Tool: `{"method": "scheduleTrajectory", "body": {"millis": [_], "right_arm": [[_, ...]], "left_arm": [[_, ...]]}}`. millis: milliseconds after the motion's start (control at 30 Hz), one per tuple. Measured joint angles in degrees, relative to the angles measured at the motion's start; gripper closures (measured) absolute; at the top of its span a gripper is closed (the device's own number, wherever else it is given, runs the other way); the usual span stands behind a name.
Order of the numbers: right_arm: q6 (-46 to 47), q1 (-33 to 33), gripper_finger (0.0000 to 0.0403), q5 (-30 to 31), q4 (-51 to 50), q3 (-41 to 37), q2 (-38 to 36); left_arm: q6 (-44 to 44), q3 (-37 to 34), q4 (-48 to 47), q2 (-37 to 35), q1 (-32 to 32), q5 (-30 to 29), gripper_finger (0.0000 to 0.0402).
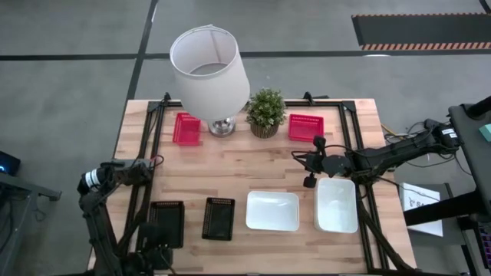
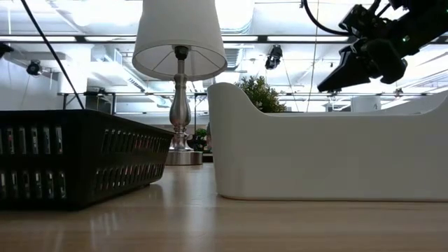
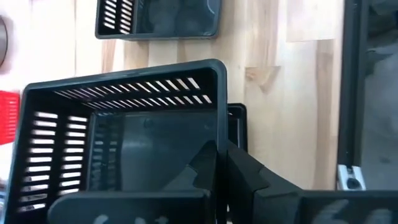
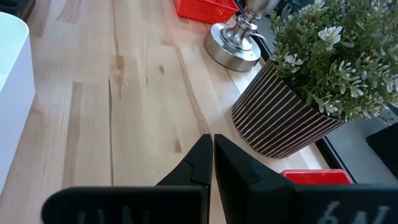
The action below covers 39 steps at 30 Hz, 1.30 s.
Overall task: Stack baskets by color
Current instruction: Stack the top black bin on the bottom left black bin
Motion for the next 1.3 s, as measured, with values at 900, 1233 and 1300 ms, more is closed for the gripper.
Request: {"method": "scheduleTrajectory", "body": {"millis": [900,1233,1300], "right_arm": [[-1.7,0.0,0.0394,0.0,0.7,0.0,0.0],[-1.4,0.0,0.0394,0.0,0.7,0.0,0.0],[-1.4,0.0,0.0394,0.0,0.7,0.0,0.0]], "left_arm": [[-4.3,-8.8,8.6,0.0,-0.3,-0.8,0.0401],[-4.3,-8.8,8.6,0.0,-0.3,-0.5,0.039],[-4.3,-8.8,8.5,0.0,-0.3,0.9,0.0374]]}}
